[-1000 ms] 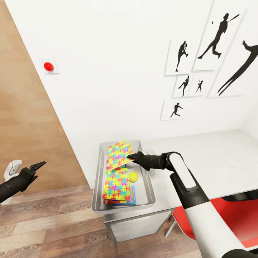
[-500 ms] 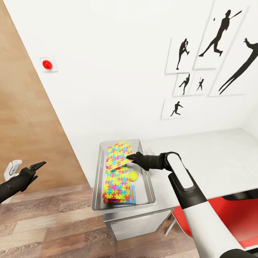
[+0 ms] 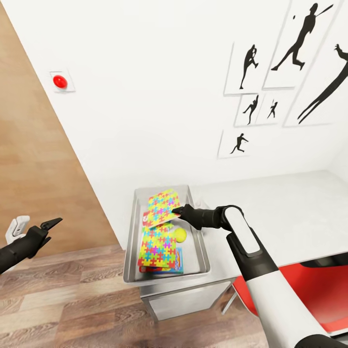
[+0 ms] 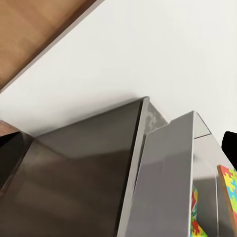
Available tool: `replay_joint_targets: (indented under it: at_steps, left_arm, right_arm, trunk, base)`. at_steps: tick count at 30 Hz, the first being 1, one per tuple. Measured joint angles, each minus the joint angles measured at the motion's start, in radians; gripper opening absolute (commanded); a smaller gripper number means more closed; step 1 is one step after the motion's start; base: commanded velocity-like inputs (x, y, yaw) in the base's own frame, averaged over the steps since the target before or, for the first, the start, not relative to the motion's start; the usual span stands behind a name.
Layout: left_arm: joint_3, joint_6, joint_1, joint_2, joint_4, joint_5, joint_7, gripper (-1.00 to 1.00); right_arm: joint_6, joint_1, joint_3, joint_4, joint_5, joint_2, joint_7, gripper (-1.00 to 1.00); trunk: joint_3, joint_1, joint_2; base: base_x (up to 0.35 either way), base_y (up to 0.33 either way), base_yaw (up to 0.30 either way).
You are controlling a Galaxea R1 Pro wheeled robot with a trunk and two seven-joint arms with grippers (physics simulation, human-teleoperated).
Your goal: Put all the toys in the child's room - the three board games (two on the bed and one on the table), the two jigsaw puzzles on the table, and the tennis ball on the table - inside the toy box on the table in the child's room.
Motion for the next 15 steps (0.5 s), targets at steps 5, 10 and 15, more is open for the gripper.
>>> replay_joint_targets:
  at_steps: [5, 10, 15]
  left_arm:
    - [0.0, 0.0, 0.0, 0.0, 0.0, -0.001, 0.0, 1.0]
    - [0.0, 0.0, 0.0, 0.0, 0.0, 0.0, -0.001, 1.0]
    - [-0.001, 0.0, 0.0, 0.0, 0.0, 0.0, -0.001, 1.0]
  right_arm:
    - [-0.012, -0.002, 0.0, 0.008, 0.001, 0.0, 0.0, -1.0]
    - [-0.021, -0.003, 0.0, 0.011, 0.001, 0.001, 0.001, -1.0]
    - [-0.04, -0.003, 0.002, 0.012, 0.0, 0.001, 0.002, -1.0]
  trunk:
    - [-0.008, 0.0, 0.0]
    - [-0.014, 0.0, 0.0]
    - [-0.017, 0.0, 0.0]
  base:
    - [0.0, 0.0, 0.0]
    - [0.0, 0.0, 0.0]
    - [0.0, 0.0, 0.0]
